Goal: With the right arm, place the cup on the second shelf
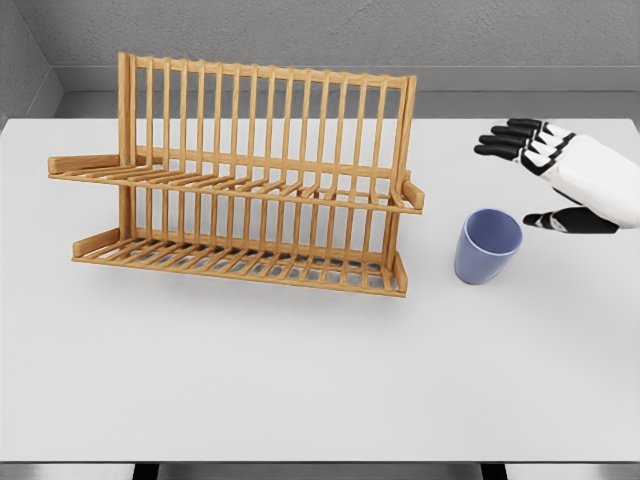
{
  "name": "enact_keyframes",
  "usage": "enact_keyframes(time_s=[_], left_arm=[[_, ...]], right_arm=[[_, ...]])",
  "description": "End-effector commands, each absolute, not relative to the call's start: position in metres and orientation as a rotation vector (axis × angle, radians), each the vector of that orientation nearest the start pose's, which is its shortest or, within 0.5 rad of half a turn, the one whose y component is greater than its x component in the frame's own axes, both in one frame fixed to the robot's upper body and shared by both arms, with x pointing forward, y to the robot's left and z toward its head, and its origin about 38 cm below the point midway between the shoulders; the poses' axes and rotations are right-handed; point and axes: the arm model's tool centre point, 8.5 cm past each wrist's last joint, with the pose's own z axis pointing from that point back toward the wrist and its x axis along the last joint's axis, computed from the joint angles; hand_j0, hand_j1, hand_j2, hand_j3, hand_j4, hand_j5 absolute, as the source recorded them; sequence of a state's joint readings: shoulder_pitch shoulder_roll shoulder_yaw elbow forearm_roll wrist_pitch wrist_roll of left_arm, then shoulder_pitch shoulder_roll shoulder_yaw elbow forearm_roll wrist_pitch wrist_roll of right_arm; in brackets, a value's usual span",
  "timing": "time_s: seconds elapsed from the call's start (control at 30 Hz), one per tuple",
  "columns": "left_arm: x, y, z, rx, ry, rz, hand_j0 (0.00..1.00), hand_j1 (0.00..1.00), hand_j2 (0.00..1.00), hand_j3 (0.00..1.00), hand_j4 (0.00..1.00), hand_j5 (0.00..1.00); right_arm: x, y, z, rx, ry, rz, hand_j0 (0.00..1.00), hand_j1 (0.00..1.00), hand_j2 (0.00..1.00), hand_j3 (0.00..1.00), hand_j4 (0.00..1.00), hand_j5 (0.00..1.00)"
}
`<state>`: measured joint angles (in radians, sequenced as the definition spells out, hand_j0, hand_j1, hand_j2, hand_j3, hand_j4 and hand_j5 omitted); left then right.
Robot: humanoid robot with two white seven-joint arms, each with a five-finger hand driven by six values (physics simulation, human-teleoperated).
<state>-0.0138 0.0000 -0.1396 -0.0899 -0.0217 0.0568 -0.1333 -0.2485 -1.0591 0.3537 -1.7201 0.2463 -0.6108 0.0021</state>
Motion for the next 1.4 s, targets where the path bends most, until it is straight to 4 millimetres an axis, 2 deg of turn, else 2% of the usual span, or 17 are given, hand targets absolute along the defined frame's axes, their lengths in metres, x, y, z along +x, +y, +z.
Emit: enact_keyframes(time_s=[0.0,0.07,0.1,0.17,0.23,0.27,0.37,0.4,0.43,0.47,0.53,0.73,0.9,1.07,1.13,1.23,1.37], left_arm=[[0.032,0.257,-0.263,-0.046,-0.028,-0.165,1.0,1.0,1.0,1.0,1.0,1.0],[0.032,0.257,-0.263,-0.046,-0.028,-0.165,1.0,1.0,1.0,1.0,1.0,1.0],[0.033,0.257,-0.263,-0.046,-0.03,-0.165,1.0,1.0,1.0,1.0,1.0,1.0],[0.032,0.257,-0.263,-0.046,-0.028,-0.165,1.0,1.0,1.0,1.0,1.0,1.0],[0.032,0.257,-0.263,-0.046,-0.028,-0.165,1.0,1.0,1.0,1.0,1.0,1.0],[0.032,0.257,-0.263,-0.046,-0.028,-0.165,1.0,1.0,1.0,1.0,1.0,1.0],[0.033,0.257,-0.263,-0.046,-0.03,-0.165,1.0,1.0,1.0,1.0,1.0,1.0],[0.033,0.257,-0.263,-0.046,-0.03,-0.165,1.0,1.0,1.0,1.0,1.0,1.0],[0.032,0.257,-0.263,-0.046,-0.028,-0.165,1.0,1.0,1.0,1.0,1.0,1.0],[0.032,0.257,-0.263,-0.046,-0.028,-0.165,1.0,1.0,1.0,1.0,1.0,1.0],[0.032,0.257,-0.263,-0.046,-0.028,-0.165,1.0,1.0,1.0,1.0,1.0,1.0],[0.032,0.257,-0.263,-0.046,-0.028,-0.165,1.0,1.0,1.0,1.0,1.0,1.0],[0.032,0.257,-0.263,-0.046,-0.028,-0.165,1.0,1.0,1.0,1.0,1.0,1.0],[0.033,0.257,-0.263,-0.046,-0.03,-0.165,1.0,1.0,1.0,1.0,1.0,1.0],[0.032,0.257,-0.263,-0.046,-0.028,-0.165,1.0,1.0,1.0,1.0,1.0,1.0],[0.032,0.257,-0.263,-0.046,-0.028,-0.165,1.0,1.0,1.0,1.0,1.0,1.0],[0.033,0.257,-0.263,-0.046,-0.03,-0.165,1.0,1.0,1.0,1.0,1.0,1.0]], right_arm=[[0.357,-0.346,0.261,-0.498,-1.92,1.676,1.0,1.0,1.0,1.0,1.0,1.0],[0.357,-0.349,0.27,-0.524,-1.937,1.665,1.0,1.0,1.0,1.0,1.0,1.0],[0.356,-0.358,0.278,-0.557,-1.919,1.681,1.0,1.0,1.0,1.0,1.0,1.0],[0.354,-0.368,0.28,-0.571,-1.813,1.768,1.0,1.0,1.0,1.0,1.0,1.0],[0.355,-0.383,0.281,-0.524,-1.433,2.032,1.0,1.0,1.0,1.0,1.0,1.0],[0.355,-0.385,0.279,-0.501,-1.329,2.091,1.0,1.0,1.0,1.0,1.0,1.0],[0.36,-0.376,0.285,-0.509,-1.367,2.098,1.0,1.0,1.0,1.0,1.0,1.0],[0.366,-0.364,0.288,-0.499,-1.401,2.112,1.0,1.0,1.0,1.0,1.0,1.0],[0.378,-0.344,0.287,-0.462,-1.436,2.143,1.0,1.0,1.0,1.0,1.0,1.0],[0.386,-0.334,0.274,-0.409,-1.421,2.16,1.0,1.0,1.0,1.0,1.0,1.0],[0.385,-0.333,0.262,-0.368,-1.392,2.169,1.0,1.0,1.0,1.0,1.0,1.0],[0.392,-0.335,0.247,-0.34,-1.362,2.149,1.0,1.0,1.0,1.0,1.0,1.0],[0.397,-0.326,0.247,-0.33,-1.375,2.161,1.0,1.0,1.0,1.0,1.0,1.0],[0.401,-0.327,0.24,-0.319,-1.364,2.148,1.0,1.0,1.0,1.0,1.0,1.0],[0.405,-0.328,0.229,-0.297,-1.351,2.127,1.0,1.0,1.0,1.0,1.0,1.0],[0.411,-0.332,0.235,-0.329,-1.345,2.123,1.0,1.0,1.0,1.0,1.0,1.0],[0.414,-0.325,0.237,-0.326,-1.362,2.13,1.0,1.0,1.0,1.0,1.0,1.0]])
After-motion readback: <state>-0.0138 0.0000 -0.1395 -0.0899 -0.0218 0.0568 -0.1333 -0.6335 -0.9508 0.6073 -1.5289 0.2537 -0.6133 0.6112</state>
